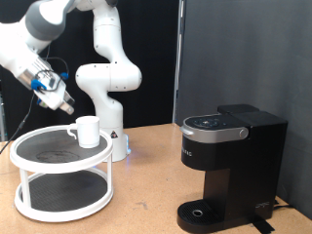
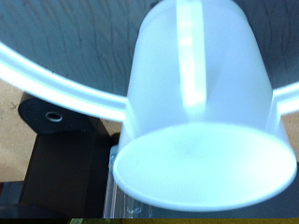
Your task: Make a cup of coffee with the keurig machine
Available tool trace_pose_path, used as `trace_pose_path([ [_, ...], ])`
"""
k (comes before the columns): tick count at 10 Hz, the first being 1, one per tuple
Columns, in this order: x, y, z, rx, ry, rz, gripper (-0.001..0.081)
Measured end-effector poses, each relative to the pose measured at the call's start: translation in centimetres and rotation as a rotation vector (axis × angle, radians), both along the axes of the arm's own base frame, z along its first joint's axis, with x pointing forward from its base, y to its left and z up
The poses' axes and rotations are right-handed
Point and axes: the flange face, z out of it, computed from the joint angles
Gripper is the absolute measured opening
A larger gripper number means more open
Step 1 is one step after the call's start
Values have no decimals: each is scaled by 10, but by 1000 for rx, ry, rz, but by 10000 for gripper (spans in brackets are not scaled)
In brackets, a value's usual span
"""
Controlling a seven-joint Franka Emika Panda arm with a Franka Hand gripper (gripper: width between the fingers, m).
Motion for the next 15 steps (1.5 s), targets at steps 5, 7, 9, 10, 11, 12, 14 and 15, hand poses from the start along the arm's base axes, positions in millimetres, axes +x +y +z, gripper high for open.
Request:
trace_pose_path([
  [5,-7,6,-36,-9,-8,28,733],
  [7,-12,5,-43,-12,-10,43,734],
  [9,-15,5,-48,-13,-10,42,734],
  [10,-16,5,-50,-12,-11,39,734],
  [11,-17,5,-51,-14,-11,36,734],
  [12,-17,4,-51,-15,-13,34,600],
  [14,-19,3,-53,-20,-19,26,461],
  [15,-19,2,-54,-24,-22,23,319],
])
